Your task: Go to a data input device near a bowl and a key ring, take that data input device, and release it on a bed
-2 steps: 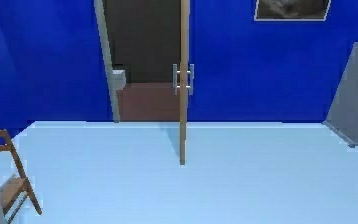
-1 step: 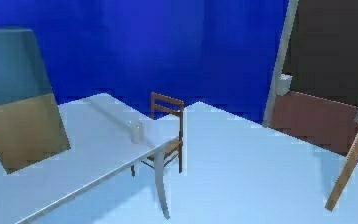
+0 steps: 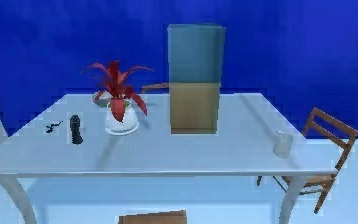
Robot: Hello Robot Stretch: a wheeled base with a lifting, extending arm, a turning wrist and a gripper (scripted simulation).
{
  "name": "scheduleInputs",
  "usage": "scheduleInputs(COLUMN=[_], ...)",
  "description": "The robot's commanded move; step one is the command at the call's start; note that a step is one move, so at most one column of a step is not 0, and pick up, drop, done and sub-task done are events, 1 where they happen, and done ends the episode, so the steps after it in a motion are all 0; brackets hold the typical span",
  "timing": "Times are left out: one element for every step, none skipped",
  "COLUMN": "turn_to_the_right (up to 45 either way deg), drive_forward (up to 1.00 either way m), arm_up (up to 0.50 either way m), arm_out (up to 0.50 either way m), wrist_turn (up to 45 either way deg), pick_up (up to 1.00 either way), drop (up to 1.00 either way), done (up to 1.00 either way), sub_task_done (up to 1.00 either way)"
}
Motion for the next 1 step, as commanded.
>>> scheduleInputs(turn_to_the_right=[-45.0], drive_forward=[0.00], arm_up=[0.00], arm_out=[0.00], wrist_turn=[0.0], pick_up=[0.00], drop=[0.00], done=[0.00], sub_task_done=[0.00])
